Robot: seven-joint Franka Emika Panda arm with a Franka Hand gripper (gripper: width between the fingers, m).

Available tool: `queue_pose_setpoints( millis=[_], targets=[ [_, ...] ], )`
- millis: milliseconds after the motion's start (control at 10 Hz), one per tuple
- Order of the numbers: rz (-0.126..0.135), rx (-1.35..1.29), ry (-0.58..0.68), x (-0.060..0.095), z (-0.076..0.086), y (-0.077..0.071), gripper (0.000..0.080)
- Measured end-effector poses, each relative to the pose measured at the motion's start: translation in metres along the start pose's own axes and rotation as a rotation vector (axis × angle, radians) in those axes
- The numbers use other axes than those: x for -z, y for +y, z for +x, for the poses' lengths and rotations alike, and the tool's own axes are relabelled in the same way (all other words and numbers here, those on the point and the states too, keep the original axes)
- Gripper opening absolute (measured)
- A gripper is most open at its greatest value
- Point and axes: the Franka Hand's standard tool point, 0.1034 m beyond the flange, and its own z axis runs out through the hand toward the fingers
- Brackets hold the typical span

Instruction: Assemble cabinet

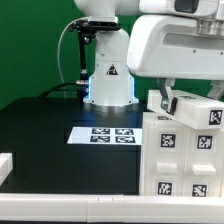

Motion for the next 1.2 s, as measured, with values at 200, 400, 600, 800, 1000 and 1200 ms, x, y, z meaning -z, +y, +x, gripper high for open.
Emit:
queue_pose_setpoints(
  millis=[200, 400, 600, 800, 1000, 1200],
  targets=[
    [0.019, -0.366, 0.015, -0.0009, -0.0026, 0.0026, 0.0557],
    [0.080, -0.673, 0.032, -0.0015, 0.0009, 0.0035, 0.0557],
    [0.079, -0.789, 0.028, -0.0016, 0.0010, 0.0039, 0.0557],
    [0.082, -0.940, 0.022, -0.0017, 0.0008, 0.0047, 0.0557],
    [0.083, -1.261, -0.003, -0.0028, -0.0020, 0.0063, 0.0557],
    [0.114, -1.636, -0.025, -0.0027, -0.0007, 0.0061, 0.0557]
  ],
)
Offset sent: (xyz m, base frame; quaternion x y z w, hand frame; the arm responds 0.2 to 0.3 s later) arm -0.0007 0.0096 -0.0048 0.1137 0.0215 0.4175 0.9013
